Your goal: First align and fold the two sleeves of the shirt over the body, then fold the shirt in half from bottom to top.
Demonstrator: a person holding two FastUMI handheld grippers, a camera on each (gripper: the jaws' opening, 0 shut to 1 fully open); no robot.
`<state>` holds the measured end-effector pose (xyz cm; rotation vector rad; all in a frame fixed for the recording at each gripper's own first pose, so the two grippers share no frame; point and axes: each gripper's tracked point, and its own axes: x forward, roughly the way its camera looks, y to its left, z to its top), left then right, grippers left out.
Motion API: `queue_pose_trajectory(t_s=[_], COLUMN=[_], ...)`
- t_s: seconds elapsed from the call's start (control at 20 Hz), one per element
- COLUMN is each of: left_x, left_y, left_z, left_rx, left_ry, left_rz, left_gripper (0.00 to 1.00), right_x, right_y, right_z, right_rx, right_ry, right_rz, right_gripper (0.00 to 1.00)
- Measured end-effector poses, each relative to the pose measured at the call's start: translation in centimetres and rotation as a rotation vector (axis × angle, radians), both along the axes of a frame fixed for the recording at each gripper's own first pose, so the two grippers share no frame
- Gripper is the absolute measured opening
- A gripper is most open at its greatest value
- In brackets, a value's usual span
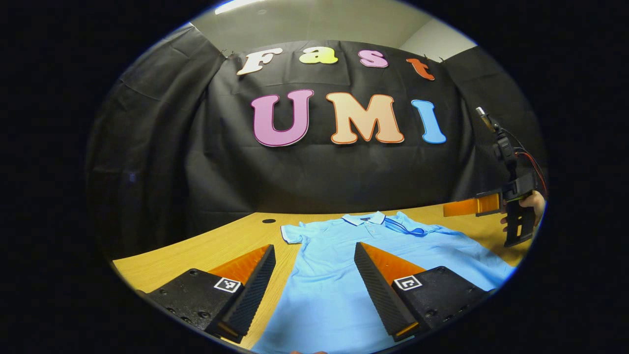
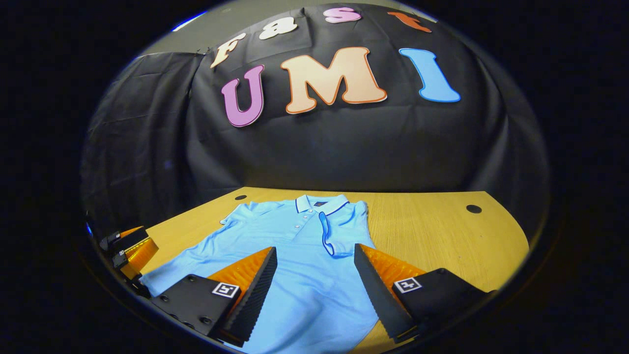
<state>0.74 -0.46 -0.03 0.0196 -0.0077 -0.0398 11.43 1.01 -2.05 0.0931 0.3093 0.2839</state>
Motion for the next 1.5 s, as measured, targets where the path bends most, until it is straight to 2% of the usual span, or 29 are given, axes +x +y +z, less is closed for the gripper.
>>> queue_pose_trajectory(t_s=[0.15,0.3,0.45,0.75,1.05,1.35,1.5], left_x=[0.3,0.4,1.1,4.0,9.0,16.6,20.5], left_y=[-0.4,-0.3,0.0,-0.2,1.0,3.4,4.2], left_z=[-0.5,-0.3,0.9,2.9,3.3,2.2,0.1], left_rx=[-0.001,-0.016,-0.017,-0.043,-0.117,-0.093,-0.117], left_ry=[0.036,0.056,0.062,0.117,0.214,0.317,0.384], left_rz=[-0.03,-0.042,-0.057,-0.152,-0.192,-0.168,-0.155], left_gripper=[0.96,0.96,0.96,0.96,0.96,0.94,0.94], right_x=[-2.6,-4.2,-5.0,-5.6,-5.5,-5.2,-5.2], right_y=[-0.4,-1.5,-1.8,-0.8,-0.9,-1.2,-1.3], right_z=[0.0,0.4,0.3,-0.1,-0.3,-0.8,-1.5], right_rx=[0.031,-0.015,-0.065,-0.076,-0.083,-0.08,-0.085], right_ry=[-0.005,-0.058,-0.088,-0.106,-0.091,-0.077,-0.057], right_rz=[-0.013,-0.036,-0.039,-0.003,-0.008,-0.012,-0.015], right_gripper=[0.98,0.98,0.98,0.98,0.98,0.98,0.98])
